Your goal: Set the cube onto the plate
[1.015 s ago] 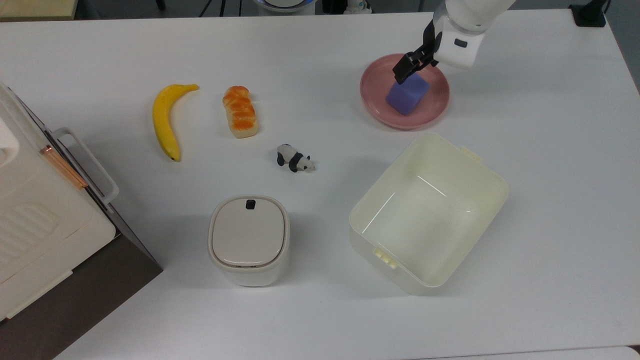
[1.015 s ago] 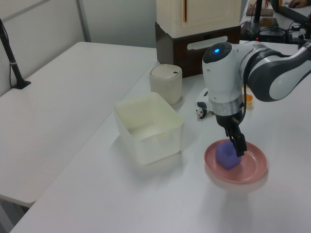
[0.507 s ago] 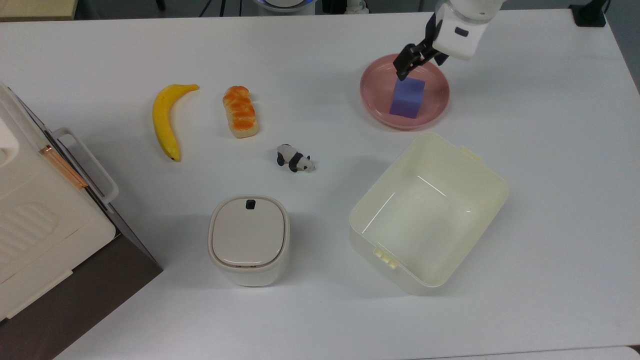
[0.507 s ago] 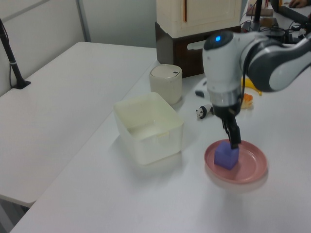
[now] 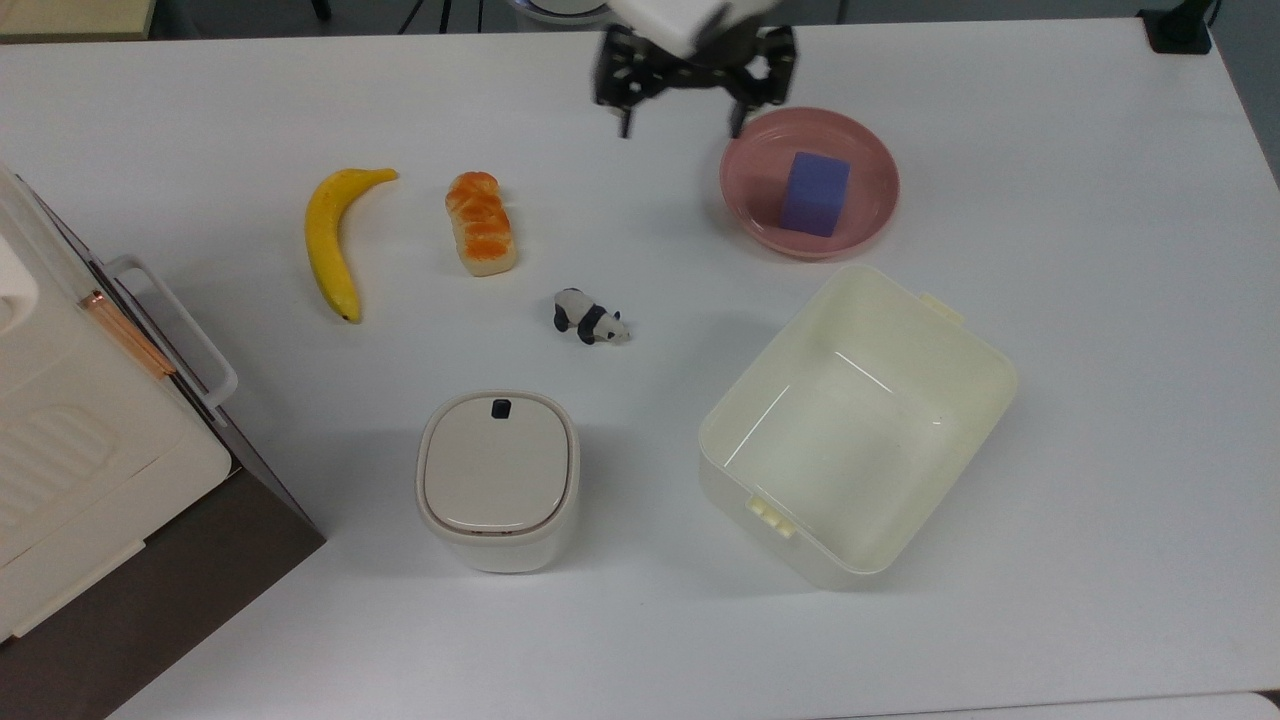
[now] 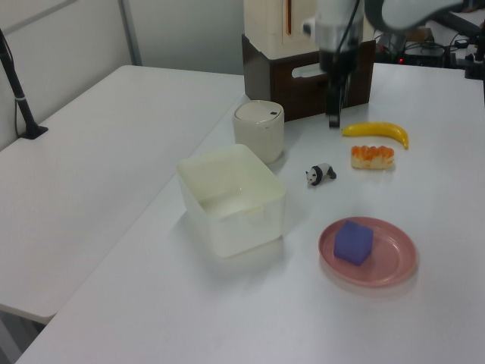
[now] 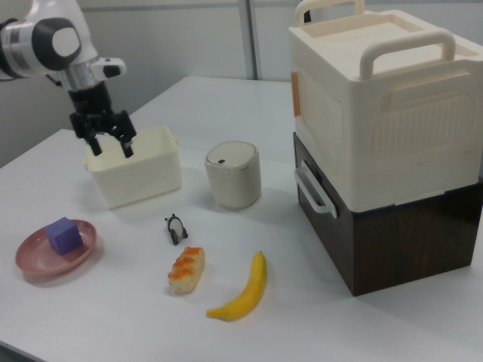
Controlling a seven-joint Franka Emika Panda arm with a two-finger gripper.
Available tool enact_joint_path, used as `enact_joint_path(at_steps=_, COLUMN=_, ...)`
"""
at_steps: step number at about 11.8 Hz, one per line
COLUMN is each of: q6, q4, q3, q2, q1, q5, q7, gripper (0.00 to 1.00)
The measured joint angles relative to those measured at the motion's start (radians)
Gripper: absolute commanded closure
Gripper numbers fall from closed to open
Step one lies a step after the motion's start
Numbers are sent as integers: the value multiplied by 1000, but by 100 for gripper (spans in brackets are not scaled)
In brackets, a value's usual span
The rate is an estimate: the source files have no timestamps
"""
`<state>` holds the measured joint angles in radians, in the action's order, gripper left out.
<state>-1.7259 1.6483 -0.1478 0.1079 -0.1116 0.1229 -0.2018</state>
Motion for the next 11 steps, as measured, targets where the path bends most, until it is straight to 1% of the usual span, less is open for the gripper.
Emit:
enact_joint_path(at_steps=2, q6=6, q4=-1, q3=1, q2=-50, q1=104, q5=0, q7=0, gripper=0)
enact_joint_path(at_steps=4, q6=26, q4=-1, q3=2, q2=-81, q1=167, q5=0, q7=4, gripper=0)
enact_joint_path(at_steps=5, q6=29, q4=0, q3=3, q2=-92, q1=184, q5=0, q7=5, gripper=0)
enact_joint_path(at_steps=7, q6=29, q4=0, q3=19, q2=-104, q1=189, q5=-1, q7=5, gripper=0)
enact_joint_path(at_steps=8, q6=30, q4=0, q3=26, q2=-107, q1=189, q5=-17, q7=16, gripper=0)
enact_joint_path(at_steps=11, q6=30, q4=0, q3=48, q2=-108, q1=190, q5=-93, q7=62, gripper=0)
